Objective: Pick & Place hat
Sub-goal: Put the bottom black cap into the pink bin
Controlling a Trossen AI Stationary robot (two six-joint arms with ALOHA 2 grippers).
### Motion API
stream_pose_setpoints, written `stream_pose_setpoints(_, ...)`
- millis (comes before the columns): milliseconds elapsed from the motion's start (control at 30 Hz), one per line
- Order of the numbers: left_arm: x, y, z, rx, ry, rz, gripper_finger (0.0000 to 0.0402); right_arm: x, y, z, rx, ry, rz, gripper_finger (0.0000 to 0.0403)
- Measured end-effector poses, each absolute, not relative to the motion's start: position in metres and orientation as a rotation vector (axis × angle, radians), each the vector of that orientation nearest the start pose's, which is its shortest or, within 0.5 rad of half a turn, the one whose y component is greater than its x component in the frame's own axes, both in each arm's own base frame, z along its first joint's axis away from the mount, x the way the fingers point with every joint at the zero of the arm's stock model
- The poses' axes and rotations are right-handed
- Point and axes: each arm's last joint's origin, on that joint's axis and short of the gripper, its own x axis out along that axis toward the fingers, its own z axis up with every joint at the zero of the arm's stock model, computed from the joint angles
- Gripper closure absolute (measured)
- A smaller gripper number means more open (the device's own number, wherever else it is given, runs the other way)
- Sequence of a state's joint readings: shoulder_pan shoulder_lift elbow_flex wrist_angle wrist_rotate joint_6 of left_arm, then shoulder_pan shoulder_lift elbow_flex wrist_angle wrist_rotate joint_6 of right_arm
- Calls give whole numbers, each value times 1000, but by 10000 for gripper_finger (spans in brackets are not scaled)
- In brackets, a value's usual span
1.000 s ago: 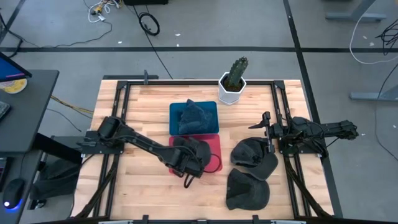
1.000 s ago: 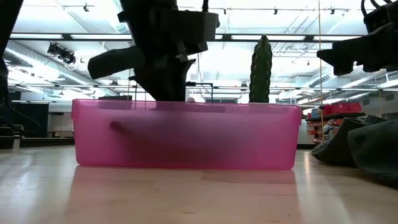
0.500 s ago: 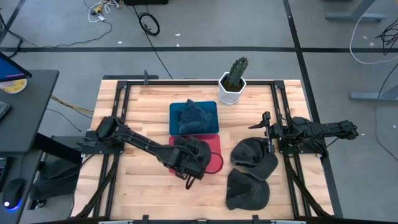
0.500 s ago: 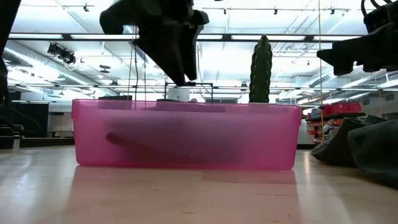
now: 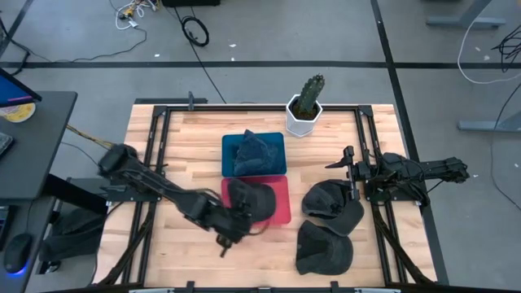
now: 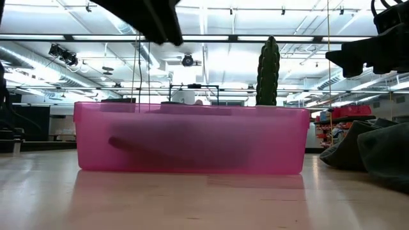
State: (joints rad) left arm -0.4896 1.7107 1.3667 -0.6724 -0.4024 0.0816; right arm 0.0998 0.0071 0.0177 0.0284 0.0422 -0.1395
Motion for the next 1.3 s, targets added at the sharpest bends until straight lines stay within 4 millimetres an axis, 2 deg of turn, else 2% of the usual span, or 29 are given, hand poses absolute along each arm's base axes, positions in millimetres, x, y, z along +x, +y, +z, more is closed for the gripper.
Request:
stream_pose_setpoints(133, 296, -141, 257, 453, 756, -160, 223, 97, 8, 172, -144, -46, 54, 183)
stream_pose_setpoints(300, 269, -112, 237, 361, 587, -223, 223, 97, 8, 173, -170, -57, 51, 183)
stream_pose_setpoints(500, 242, -70, 212, 279, 460, -109, 223, 96, 8, 176, -167, -93, 48, 183)
stream_pose_setpoints(767, 205, -33, 192, 182, 256, -96, 223, 95, 9, 184, -74, -167, 57, 183)
stream_pose_setpoints(900, 184, -16, 179, 105, 170, -20, 223, 95, 8, 188, -1, -206, 63, 183)
stream_pose_setpoints(1033, 168, -3, 172, 56, 107, 55, 223, 94, 8, 189, 102, -219, 74, 183)
stream_pose_setpoints(1300, 155, 7, 172, 46, 120, 114, 223, 94, 8, 191, 103, -240, 47, 183)
